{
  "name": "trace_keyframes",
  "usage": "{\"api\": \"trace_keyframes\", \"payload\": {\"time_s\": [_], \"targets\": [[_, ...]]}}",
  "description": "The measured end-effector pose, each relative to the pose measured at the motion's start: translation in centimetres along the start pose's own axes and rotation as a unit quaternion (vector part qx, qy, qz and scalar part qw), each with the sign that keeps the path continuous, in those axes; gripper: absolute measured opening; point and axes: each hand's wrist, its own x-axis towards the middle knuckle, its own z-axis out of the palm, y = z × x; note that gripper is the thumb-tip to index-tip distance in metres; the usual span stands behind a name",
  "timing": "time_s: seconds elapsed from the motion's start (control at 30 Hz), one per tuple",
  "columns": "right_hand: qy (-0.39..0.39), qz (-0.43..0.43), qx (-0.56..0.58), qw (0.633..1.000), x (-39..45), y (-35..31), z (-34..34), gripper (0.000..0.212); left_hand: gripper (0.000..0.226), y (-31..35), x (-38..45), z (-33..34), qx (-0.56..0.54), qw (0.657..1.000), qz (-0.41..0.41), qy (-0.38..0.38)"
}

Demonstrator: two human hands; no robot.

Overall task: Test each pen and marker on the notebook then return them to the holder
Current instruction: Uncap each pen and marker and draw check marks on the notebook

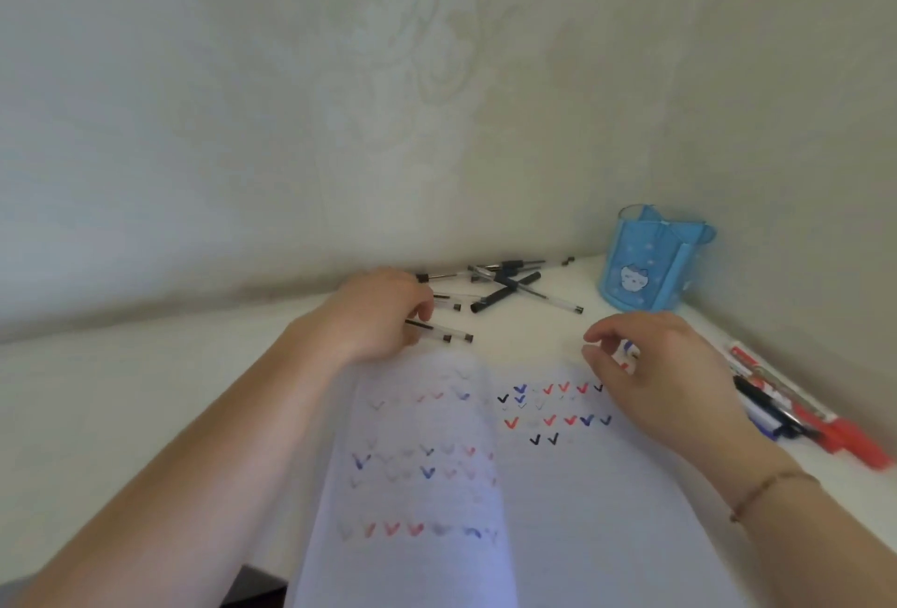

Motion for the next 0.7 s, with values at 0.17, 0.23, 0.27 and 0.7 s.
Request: {"api": "trace_keyframes", "payload": {"time_s": [0.17, 0.23, 0.27, 0.7], "targets": [[-0.007, -0.003, 0.010, 1.000, 0.3, 0.1, 0.4, 0.006, 0.014, -0.2, 0.4, 0.4, 0.058, 0.997, 0.042, 0.009], [-0.009, -0.007, 0.012, 1.000, 0.2, 0.1, 0.4, 0.006, 0.018, 0.0, 0.4, 0.6, 0.138, 0.987, 0.074, 0.034], [-0.007, -0.009, 0.016, 1.000, 0.2, 0.2, 0.4, 0.006, 0.019, 0.2, 0.4, 0.7, 0.184, 0.978, 0.090, 0.047], [-0.039, -0.049, 0.409, 0.910, -0.8, -1.7, -0.2, 0.043, 0.024, 9.3, -1.4, -3.1, 0.063, 0.936, 0.254, 0.237]]}}
